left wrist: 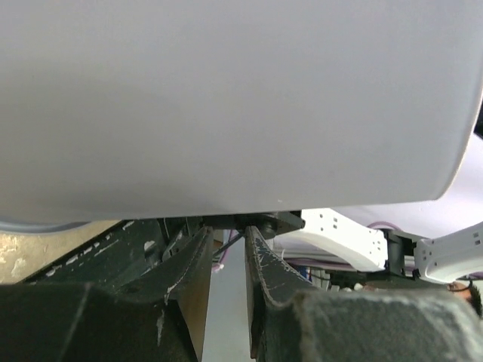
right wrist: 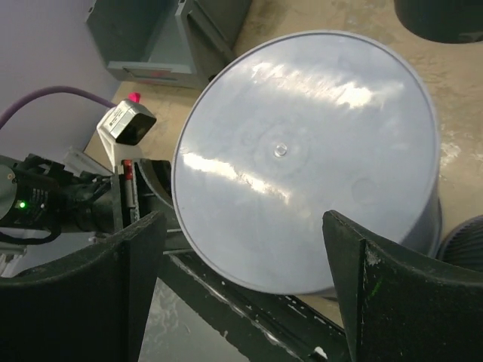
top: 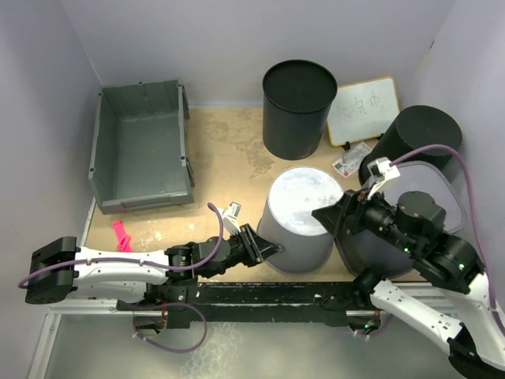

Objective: Turn the large container upside down

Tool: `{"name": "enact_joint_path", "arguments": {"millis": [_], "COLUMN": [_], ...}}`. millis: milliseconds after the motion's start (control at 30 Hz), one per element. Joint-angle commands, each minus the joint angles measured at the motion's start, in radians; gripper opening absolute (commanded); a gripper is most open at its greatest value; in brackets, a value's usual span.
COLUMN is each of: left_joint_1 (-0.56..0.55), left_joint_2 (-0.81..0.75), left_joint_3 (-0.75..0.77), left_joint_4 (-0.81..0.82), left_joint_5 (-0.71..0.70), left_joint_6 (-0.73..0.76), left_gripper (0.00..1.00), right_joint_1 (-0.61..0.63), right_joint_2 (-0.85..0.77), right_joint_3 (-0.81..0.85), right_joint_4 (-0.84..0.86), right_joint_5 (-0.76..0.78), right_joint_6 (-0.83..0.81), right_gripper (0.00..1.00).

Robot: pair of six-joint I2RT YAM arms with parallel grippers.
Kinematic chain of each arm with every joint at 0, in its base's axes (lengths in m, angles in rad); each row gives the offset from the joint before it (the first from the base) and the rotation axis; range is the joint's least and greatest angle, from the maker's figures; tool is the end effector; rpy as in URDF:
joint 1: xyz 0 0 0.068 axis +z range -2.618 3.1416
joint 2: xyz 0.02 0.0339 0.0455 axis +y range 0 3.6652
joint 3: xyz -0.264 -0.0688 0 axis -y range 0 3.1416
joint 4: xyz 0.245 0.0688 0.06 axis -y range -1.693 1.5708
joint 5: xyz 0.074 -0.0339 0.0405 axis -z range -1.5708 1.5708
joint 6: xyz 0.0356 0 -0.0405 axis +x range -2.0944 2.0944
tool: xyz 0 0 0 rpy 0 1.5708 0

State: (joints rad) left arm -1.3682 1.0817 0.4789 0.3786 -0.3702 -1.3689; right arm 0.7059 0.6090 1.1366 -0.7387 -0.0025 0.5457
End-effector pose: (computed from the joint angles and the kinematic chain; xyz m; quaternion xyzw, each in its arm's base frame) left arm 0.0602 -0.2289 0.2332 -0.1150 0.7684 -0.5715 0.2641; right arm 0.0700 0.0598 0.4167 -0.0630 0.7751 0.3690 0.5090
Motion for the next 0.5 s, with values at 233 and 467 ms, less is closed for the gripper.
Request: {"name": "enact_joint_path", "arguments": {"millis": [233, 467], "left_joint_1": [0.014, 0.252], "left_joint_2": [-0.01, 0.068], "left_joint_3": [0.054, 0.132], "left_joint_4": [-0.041, -0.009], "left_joint_5": [-0.02, 0.042], "left_joint_6": [0.042, 0.017], "left_gripper": [0.2, 0.18], "right_joint_1": [0.001, 0.0], "right_joint_2": [-0.015, -0.018], "right_joint_3": [0.118, 0.178], "right_joint_4": [-0.15, -0.174], "right_joint_5": [0.14, 0.186], "right_joint_6": [-0.087, -0.099], "right_gripper": [0.87, 0.87]}}
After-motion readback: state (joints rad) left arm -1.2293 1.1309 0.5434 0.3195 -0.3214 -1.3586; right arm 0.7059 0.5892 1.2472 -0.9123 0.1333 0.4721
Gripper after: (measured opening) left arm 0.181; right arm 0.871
